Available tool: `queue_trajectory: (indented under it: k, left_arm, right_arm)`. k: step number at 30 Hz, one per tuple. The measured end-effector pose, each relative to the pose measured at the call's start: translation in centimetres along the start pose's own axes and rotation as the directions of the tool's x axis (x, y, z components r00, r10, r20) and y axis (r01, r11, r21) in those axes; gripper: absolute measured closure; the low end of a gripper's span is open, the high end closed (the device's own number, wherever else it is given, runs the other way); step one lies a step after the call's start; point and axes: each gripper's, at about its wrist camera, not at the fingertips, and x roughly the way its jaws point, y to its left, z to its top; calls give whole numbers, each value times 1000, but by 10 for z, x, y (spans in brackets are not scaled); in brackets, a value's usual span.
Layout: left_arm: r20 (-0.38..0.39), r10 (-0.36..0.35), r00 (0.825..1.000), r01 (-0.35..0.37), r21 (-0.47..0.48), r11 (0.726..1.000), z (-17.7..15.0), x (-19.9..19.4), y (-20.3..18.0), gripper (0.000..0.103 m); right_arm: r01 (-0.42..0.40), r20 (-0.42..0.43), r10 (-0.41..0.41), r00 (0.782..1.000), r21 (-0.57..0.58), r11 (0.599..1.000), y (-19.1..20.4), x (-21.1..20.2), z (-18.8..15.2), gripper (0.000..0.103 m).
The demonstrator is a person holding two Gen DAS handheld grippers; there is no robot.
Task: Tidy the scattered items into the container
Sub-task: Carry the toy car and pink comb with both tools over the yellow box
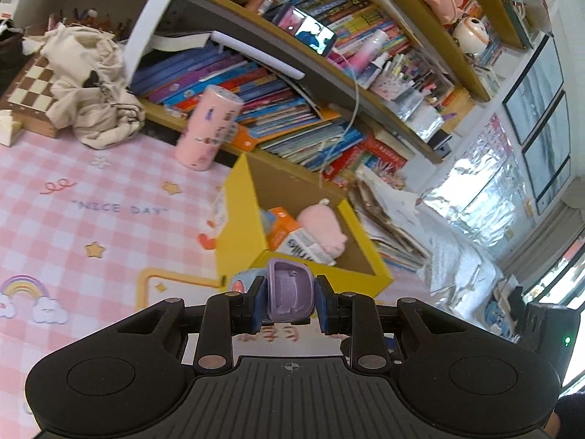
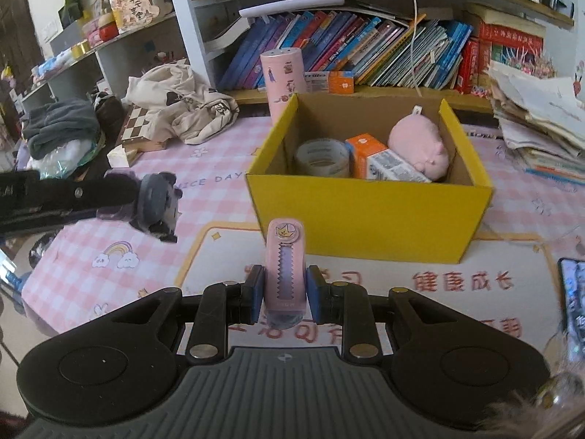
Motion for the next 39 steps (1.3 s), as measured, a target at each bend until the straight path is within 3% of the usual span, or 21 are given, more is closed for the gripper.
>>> queue_trajectory:
  k: [11,18,27,34,39]
  left_arm:
    - [30,-85,996,84,39,996,18,34,-45,77]
    - [80,-93,992,88,57,994,41,55,-68,77]
    - [98,-59,993,54,57,997,62,82,-78,77]
    - [70,-24,997,19,71,997,79,118,-77,77]
    - [34,17,999,-20,73,997,82,149,-68,77]
  right_arm:
    - [6,77,-5,997,-15,1000,-46,-13,22,80]
    - [16,139,-10,990,-38,999,-78,-12,45,80]
    - [25,169,-14,986,-63,998,-113,12,75,80]
    - [16,152,2,988,-116,993,-121,50,100,80]
    - [54,120,-29,992,-209,976,-120,86,106,80]
